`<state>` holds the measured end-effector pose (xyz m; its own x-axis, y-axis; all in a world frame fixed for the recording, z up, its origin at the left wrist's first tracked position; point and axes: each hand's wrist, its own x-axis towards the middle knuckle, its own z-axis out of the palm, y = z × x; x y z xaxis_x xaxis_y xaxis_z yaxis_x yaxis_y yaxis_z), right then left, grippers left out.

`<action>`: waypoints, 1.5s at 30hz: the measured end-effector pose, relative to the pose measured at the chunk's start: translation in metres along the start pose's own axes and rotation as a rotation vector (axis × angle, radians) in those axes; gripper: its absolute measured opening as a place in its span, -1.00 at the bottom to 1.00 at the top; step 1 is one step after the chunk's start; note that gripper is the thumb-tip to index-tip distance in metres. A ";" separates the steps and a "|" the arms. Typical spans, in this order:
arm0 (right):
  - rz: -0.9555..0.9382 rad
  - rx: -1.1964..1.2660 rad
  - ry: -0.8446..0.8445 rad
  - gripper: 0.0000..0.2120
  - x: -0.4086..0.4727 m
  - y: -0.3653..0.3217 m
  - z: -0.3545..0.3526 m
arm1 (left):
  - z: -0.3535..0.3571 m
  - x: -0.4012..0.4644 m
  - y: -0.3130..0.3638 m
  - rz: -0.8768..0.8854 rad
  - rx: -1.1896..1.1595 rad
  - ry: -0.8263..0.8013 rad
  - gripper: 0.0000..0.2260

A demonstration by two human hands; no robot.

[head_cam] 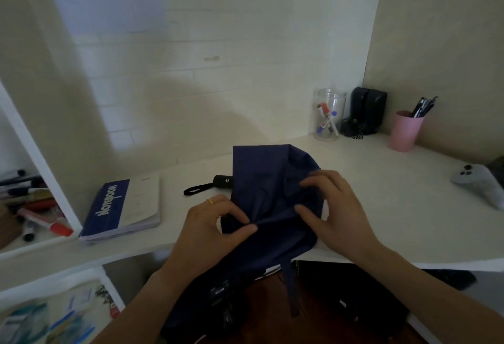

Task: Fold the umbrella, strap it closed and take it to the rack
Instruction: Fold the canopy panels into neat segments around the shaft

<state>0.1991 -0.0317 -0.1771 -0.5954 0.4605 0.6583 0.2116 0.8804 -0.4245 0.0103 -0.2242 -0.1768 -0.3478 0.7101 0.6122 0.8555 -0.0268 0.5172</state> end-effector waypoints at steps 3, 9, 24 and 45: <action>0.102 0.149 -0.115 -0.44 0.005 0.008 -0.001 | 0.000 -0.001 0.007 -0.093 -0.046 0.018 -0.86; -0.080 -0.018 -0.268 -0.61 -0.005 0.014 0.001 | 0.006 -0.002 0.006 -0.533 -0.212 -0.037 -0.46; 0.398 0.374 0.057 -0.84 -0.014 0.020 0.027 | 0.006 -0.008 -0.001 -0.581 -0.343 0.184 -0.90; 0.423 0.392 0.034 -0.86 -0.015 0.021 0.027 | -0.019 -0.013 0.005 -0.869 -0.655 -0.249 -0.54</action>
<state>0.1918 -0.0226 -0.2124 -0.4950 0.7722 0.3984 0.1185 0.5142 -0.8494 0.0123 -0.2471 -0.1711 -0.5798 0.7871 -0.2105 -0.0349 0.2341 0.9716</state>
